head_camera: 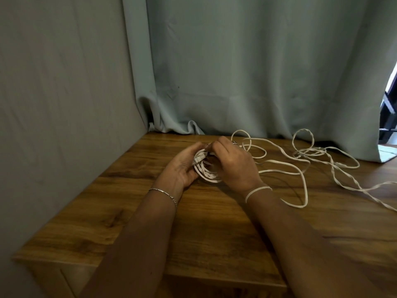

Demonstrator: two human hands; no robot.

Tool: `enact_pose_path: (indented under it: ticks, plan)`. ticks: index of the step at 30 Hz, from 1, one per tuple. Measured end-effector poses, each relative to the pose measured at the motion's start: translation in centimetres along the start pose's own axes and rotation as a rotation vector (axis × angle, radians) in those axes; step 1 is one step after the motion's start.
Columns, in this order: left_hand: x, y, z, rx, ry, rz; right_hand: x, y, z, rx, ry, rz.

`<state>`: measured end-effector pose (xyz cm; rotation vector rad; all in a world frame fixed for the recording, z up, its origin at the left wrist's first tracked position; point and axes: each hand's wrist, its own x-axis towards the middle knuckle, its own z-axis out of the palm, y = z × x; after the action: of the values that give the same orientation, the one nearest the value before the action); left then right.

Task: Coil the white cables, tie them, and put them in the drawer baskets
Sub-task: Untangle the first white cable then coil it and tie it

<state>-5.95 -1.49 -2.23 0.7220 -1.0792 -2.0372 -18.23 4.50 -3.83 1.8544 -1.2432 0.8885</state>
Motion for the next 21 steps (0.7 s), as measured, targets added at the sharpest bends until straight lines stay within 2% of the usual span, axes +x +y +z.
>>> enact_pose_path:
  ticks: [5,10,16,18,21]
  plan:
    - [0.4,-0.3,-0.1,0.008,0.013,0.018,-0.1,0.4,0.3,0.098,-0.075,0.091]
    - [0.9,-0.5,0.2,0.025,0.081,0.086,0.1,0.7,0.4,0.22,-0.042,0.168]
    - [1.4,-0.4,0.0,0.04,0.223,0.238,0.5,0.6,0.4,0.467,0.007,0.401]
    - [1.4,-0.5,0.0,0.053,0.214,0.263,0.5,0.6,0.4,0.526,0.026,0.455]
    - [1.2,-0.3,0.0,0.042,0.176,0.261,0.5,0.6,0.4,0.488,0.01,0.471]
